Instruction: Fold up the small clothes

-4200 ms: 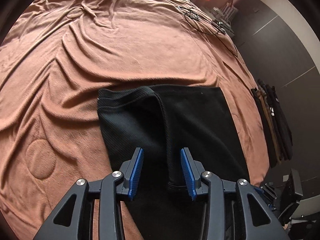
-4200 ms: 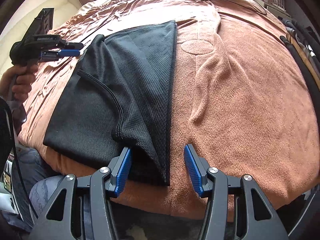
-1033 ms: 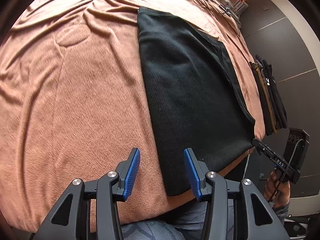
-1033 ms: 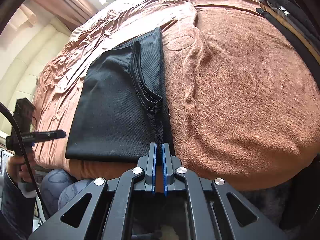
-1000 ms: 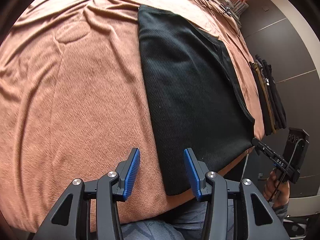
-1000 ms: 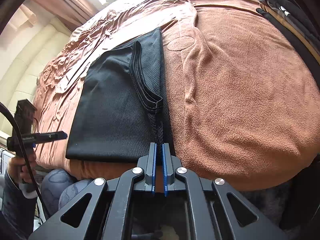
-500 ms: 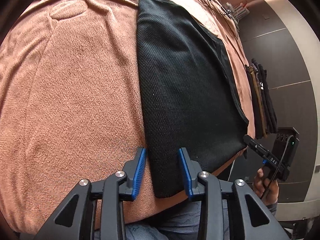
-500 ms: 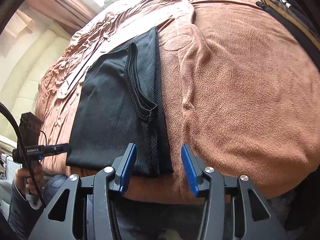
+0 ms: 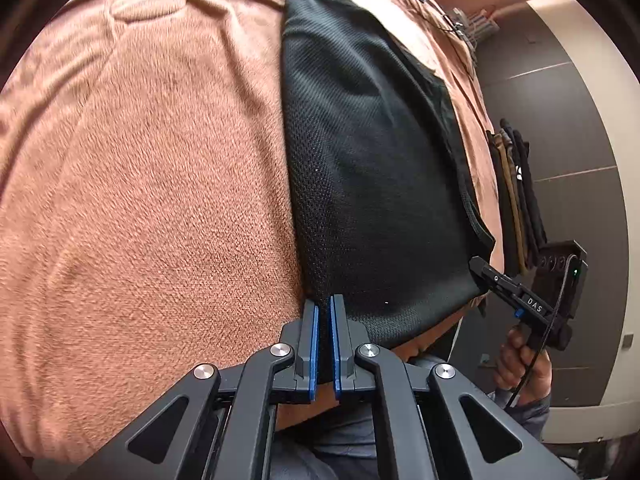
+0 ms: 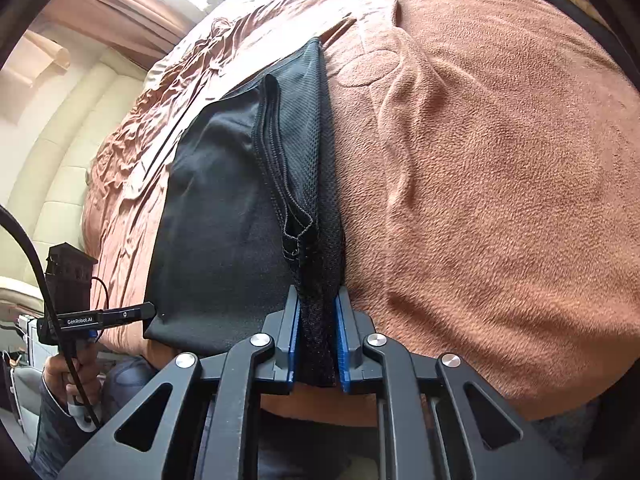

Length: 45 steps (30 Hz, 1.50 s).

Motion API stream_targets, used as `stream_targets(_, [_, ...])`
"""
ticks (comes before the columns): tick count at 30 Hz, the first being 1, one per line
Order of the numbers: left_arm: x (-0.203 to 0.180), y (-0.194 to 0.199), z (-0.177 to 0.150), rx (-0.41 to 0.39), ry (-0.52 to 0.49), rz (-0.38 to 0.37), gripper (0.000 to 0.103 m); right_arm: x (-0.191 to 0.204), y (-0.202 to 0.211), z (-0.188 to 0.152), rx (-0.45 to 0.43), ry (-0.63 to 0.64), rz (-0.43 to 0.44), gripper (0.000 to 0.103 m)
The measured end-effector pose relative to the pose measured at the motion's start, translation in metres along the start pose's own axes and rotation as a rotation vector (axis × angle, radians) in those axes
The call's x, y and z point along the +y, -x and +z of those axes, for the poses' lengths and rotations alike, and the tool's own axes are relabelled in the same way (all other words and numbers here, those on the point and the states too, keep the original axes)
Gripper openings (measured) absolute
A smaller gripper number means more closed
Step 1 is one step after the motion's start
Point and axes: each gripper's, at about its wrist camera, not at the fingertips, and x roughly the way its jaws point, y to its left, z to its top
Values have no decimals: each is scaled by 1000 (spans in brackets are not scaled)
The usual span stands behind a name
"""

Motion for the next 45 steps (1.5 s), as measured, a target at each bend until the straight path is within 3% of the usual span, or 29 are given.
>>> stream_targets(8, [-5, 29, 4, -37, -35, -1, 4, 15, -7, -6, 34, 0, 43, 11])
stream_targets(24, [15, 51, -32, -39, -34, 24, 6, 35, -25, -4, 101, 32, 49, 12])
stream_targets(26, [13, 51, -30, -50, -28, 61, 12, 36, -22, -1, 101, 40, 43, 23])
stream_targets(28, [13, 53, -25, -70, -21, 53, 37, 36, -18, 4, 80, 44, 47, 63])
stream_targets(29, [14, 55, -23, -85, -19, 43, 52, 35, -15, 7, 62, 40, 49, 69])
stream_targets(35, [12, 60, 2, -139, -26, 54, 55, 18, -11, 35, 1, 5, 105, 71])
stream_targets(45, [26, 44, 48, -154, 6, 52, 55, 6, -52, 77, 22, -5, 172, 71])
